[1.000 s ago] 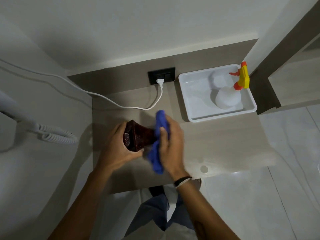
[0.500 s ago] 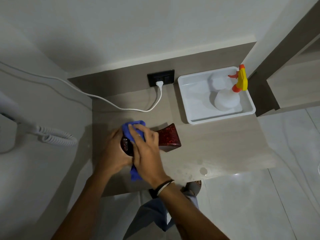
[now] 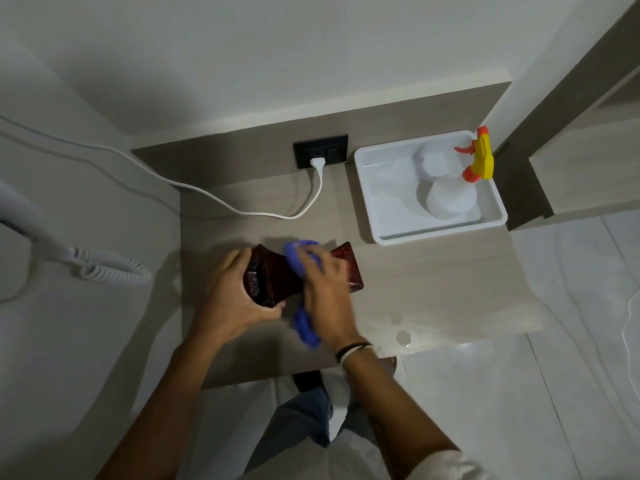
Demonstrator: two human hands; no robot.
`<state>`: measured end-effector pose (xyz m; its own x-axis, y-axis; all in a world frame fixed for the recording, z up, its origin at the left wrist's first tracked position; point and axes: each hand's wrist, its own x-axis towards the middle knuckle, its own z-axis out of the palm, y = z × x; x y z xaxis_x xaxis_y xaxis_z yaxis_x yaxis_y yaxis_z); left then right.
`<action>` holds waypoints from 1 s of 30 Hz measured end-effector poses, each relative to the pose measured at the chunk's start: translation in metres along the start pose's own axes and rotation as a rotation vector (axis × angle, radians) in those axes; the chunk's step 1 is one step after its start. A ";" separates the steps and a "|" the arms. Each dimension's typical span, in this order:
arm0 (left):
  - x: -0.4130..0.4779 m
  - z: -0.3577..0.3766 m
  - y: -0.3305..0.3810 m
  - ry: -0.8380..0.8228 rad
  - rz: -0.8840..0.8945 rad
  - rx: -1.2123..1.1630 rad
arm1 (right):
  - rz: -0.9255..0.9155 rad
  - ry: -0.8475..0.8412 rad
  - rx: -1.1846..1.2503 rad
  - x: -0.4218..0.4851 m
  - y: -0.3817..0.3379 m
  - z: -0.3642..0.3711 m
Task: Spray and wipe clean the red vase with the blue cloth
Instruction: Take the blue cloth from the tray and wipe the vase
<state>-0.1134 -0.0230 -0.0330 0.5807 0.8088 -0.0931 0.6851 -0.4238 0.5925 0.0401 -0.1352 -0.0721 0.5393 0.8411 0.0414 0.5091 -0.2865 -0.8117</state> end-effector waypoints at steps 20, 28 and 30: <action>0.003 -0.029 0.000 -0.383 -0.121 -0.090 | 0.904 0.128 0.827 0.025 0.065 -0.035; 0.000 -0.004 0.022 -0.090 -0.003 -0.058 | 0.019 0.074 0.249 -0.009 -0.028 0.011; -0.004 -0.002 0.024 -0.057 0.037 -0.055 | -0.075 -0.028 0.067 -0.021 -0.028 0.022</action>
<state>-0.1002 -0.0350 -0.0166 0.6307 0.7675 -0.1148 0.6385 -0.4291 0.6390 -0.0001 -0.1345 -0.0635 0.4821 0.8717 0.0878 0.5003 -0.1917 -0.8443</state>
